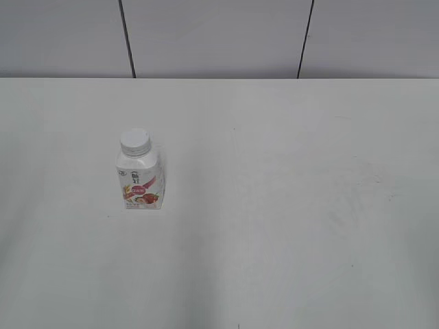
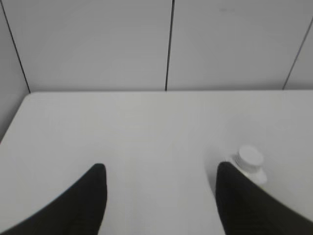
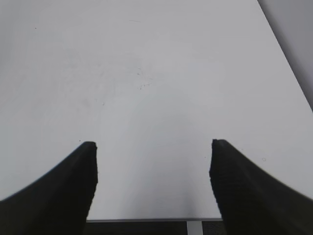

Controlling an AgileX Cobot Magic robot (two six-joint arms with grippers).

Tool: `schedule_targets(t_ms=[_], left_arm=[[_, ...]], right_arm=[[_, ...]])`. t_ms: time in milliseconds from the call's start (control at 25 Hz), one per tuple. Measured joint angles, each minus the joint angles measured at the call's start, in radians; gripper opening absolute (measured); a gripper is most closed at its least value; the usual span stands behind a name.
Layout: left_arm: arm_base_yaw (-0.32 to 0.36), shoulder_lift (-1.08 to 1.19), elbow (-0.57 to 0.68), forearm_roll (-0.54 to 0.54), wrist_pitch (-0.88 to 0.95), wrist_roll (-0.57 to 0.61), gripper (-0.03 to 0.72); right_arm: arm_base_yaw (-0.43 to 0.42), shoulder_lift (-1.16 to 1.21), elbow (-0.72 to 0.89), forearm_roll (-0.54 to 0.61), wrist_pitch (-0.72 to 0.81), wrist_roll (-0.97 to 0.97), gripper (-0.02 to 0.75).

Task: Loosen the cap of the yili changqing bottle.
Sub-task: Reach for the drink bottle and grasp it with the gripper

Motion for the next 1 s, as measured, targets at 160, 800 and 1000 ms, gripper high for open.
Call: schedule_targets(t_ms=[160, 800, 1000], left_arm=[[0.0, 0.176, -0.003, -0.028, -0.229, 0.045, 0.437], [-0.132, 0.8, 0.102, -0.026, -0.847, 0.069, 0.436], [-0.071, 0.938, 0.16, 0.373, -1.021, -0.319, 0.436]], right_arm=[[0.0, 0.0, 0.0, 0.0, 0.0, 0.0, 0.567], [0.0, 0.0, 0.0, 0.0, 0.0, 0.0, 0.567], [0.0, 0.0, 0.0, 0.0, 0.0, 0.0, 0.567]])
